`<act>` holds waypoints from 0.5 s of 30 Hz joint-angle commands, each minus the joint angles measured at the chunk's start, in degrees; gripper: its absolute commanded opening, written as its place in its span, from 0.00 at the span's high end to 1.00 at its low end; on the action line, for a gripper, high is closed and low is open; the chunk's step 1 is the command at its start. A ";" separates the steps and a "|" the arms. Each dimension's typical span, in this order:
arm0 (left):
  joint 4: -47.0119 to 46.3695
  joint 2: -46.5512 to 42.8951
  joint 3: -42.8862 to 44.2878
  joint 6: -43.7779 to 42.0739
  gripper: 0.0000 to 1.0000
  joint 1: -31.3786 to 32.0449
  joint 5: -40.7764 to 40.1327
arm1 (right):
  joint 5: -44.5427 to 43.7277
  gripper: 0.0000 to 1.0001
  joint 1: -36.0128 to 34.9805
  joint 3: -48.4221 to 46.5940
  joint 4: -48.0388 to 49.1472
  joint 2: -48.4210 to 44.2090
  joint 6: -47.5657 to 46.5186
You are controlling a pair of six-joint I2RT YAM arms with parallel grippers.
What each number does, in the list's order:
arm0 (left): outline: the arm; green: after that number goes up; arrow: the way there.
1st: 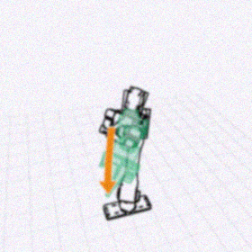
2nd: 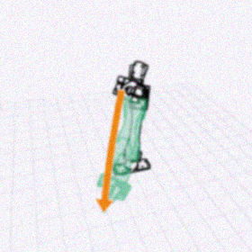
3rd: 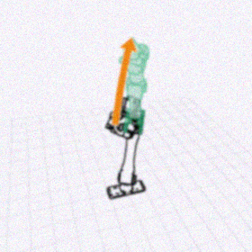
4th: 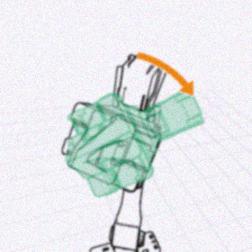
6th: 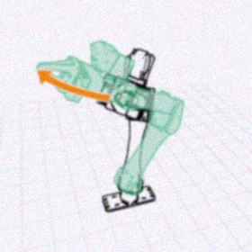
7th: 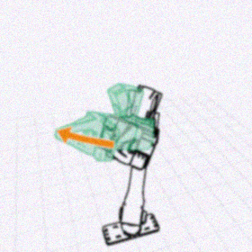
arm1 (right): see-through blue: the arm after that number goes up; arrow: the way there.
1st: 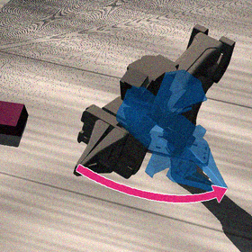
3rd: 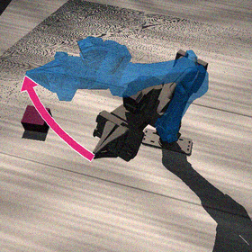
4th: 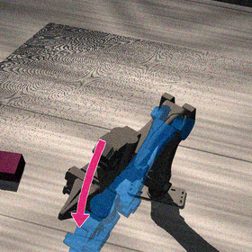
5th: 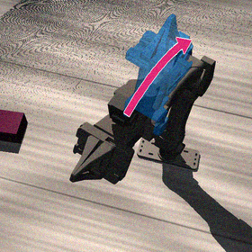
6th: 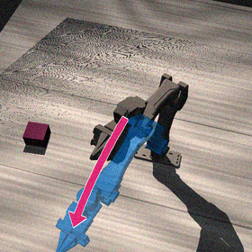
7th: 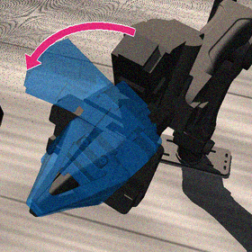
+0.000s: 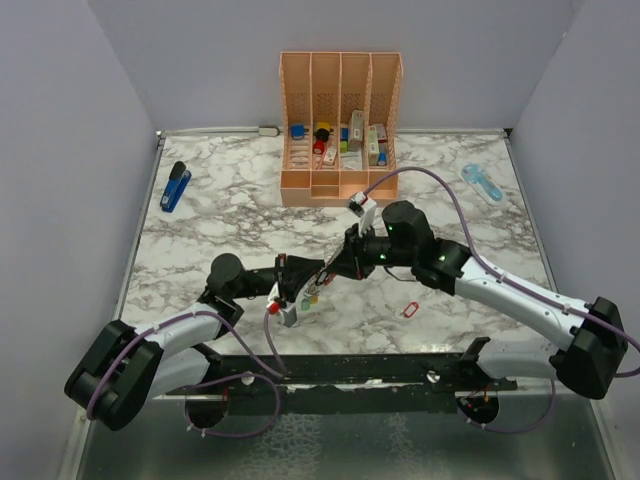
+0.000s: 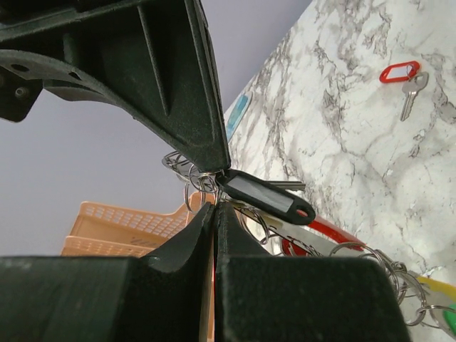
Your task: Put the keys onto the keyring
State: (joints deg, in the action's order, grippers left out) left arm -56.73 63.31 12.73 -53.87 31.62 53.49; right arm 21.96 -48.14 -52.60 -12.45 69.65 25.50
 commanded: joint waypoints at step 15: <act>-25.94 8.96 1.71 23.24 1.00 0.29 1.64 | 1.24 0.92 0.07 -3.74 -3.62 -1.72 2.27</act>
State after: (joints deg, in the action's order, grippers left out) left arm -72.20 70.98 12.73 -36.56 31.62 53.56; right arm 22.44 -48.14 -54.41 -14.98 69.41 26.87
